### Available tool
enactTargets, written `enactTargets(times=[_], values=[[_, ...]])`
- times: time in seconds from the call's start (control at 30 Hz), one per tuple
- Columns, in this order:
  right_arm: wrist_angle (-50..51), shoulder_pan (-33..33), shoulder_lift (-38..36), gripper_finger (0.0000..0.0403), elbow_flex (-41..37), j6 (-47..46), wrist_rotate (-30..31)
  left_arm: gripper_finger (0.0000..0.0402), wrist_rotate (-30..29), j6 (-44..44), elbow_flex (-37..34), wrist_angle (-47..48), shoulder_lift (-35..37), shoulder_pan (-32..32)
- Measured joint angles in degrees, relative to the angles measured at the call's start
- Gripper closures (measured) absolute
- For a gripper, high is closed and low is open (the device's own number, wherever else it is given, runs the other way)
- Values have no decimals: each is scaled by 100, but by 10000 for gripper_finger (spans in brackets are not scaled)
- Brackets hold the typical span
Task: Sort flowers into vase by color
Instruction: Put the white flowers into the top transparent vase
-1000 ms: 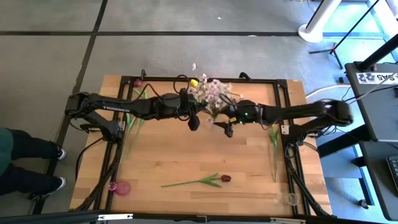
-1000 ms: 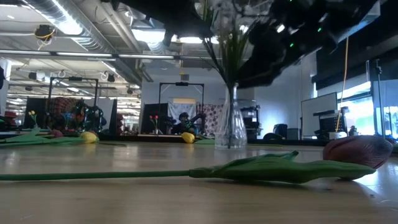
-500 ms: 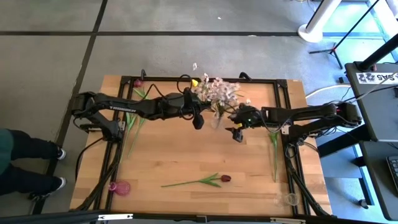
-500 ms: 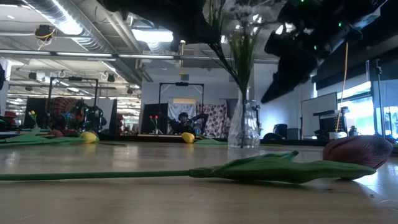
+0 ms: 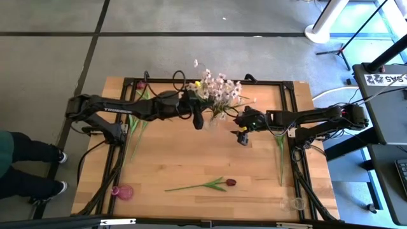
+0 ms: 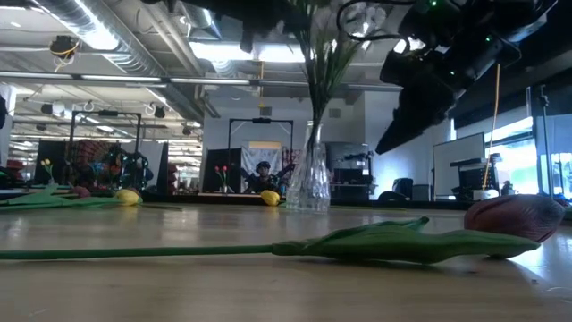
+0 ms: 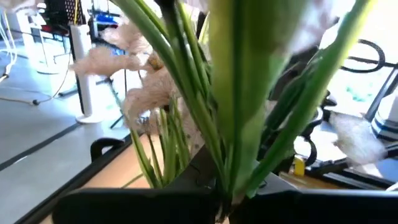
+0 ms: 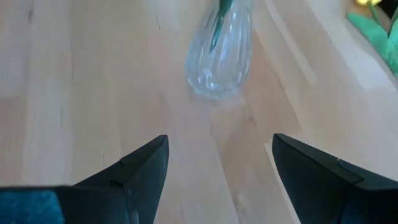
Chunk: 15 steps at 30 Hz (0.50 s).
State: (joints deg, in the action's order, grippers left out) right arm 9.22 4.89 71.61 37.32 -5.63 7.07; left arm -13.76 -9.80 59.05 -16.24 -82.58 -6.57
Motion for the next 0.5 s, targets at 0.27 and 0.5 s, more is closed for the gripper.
enactTargets(times=[0.27,0.5], values=[[-505,0,180,118,2,-4,0,398,12,-39,15,714,25,-37],[-621,0,254,118,2,-4,0,398,50,-26,20,1095,187,-39]])
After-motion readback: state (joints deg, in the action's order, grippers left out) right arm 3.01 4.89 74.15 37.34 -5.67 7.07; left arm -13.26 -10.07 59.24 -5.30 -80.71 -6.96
